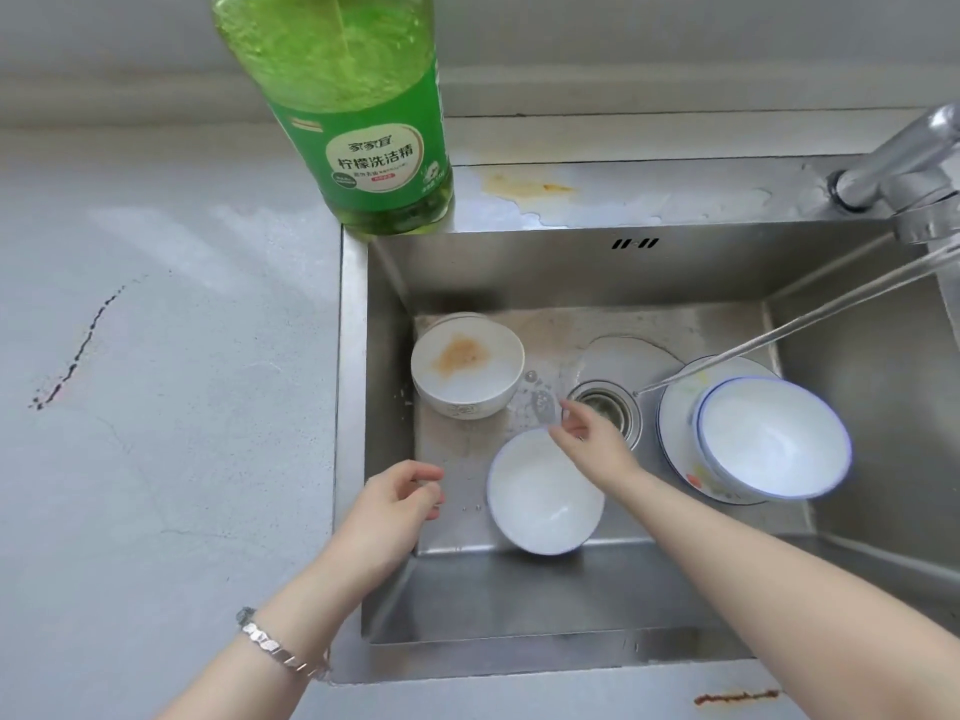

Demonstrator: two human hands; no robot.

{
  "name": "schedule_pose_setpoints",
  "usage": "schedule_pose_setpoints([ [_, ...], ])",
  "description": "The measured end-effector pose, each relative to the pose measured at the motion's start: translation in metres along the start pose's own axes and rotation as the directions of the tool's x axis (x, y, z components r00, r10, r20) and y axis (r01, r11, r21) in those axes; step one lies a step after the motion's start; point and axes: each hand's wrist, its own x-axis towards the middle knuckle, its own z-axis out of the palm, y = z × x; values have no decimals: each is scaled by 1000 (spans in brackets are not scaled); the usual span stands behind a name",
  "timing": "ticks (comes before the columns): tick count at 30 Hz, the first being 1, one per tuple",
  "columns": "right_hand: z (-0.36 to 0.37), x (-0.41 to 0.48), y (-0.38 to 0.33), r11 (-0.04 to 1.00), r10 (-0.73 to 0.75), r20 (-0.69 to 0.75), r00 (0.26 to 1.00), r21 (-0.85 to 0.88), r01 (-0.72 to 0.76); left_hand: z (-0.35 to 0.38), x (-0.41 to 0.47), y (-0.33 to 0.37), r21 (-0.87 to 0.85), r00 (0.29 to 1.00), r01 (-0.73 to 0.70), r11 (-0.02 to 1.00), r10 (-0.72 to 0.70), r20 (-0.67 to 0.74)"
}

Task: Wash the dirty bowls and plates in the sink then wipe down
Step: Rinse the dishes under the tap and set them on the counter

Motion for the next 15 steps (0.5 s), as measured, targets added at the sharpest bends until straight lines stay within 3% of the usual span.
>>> schedule_pose_setpoints([
  [3, 12, 12, -44, 979, 56, -1, 998, 197, -54, 2, 0, 0, 26, 1000, -5, 1000, 4, 29],
  [5, 19, 18, -66, 928, 173, 127, 977, 311, -205, 3, 0, 1, 38, 999, -18, 999, 16, 43],
  [7, 27, 21, -79, 907, 217, 220, 951, 314, -279, 3, 2, 2, 46, 999, -28, 999, 26, 43],
  [15, 31, 4, -90, 874, 226, 81, 971, 423, -239, 1, 4, 13, 38, 999, -27, 999, 26, 35],
])
